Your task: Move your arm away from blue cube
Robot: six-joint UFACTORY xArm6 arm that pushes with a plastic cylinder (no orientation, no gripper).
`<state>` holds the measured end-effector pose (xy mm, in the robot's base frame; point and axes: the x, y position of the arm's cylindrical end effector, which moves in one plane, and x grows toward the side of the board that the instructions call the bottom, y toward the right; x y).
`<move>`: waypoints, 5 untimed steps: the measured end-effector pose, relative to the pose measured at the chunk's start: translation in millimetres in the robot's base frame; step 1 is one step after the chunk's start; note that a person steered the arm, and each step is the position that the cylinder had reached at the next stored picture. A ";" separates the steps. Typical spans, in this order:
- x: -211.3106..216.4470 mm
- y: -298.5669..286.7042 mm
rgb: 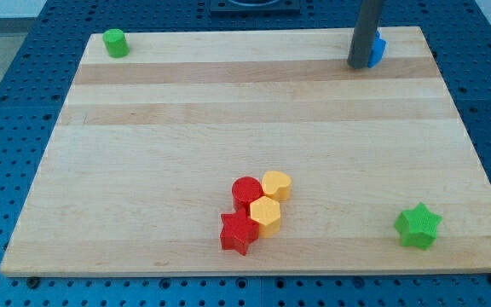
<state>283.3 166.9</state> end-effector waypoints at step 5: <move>30.6 -252.0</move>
<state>313.9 -85.1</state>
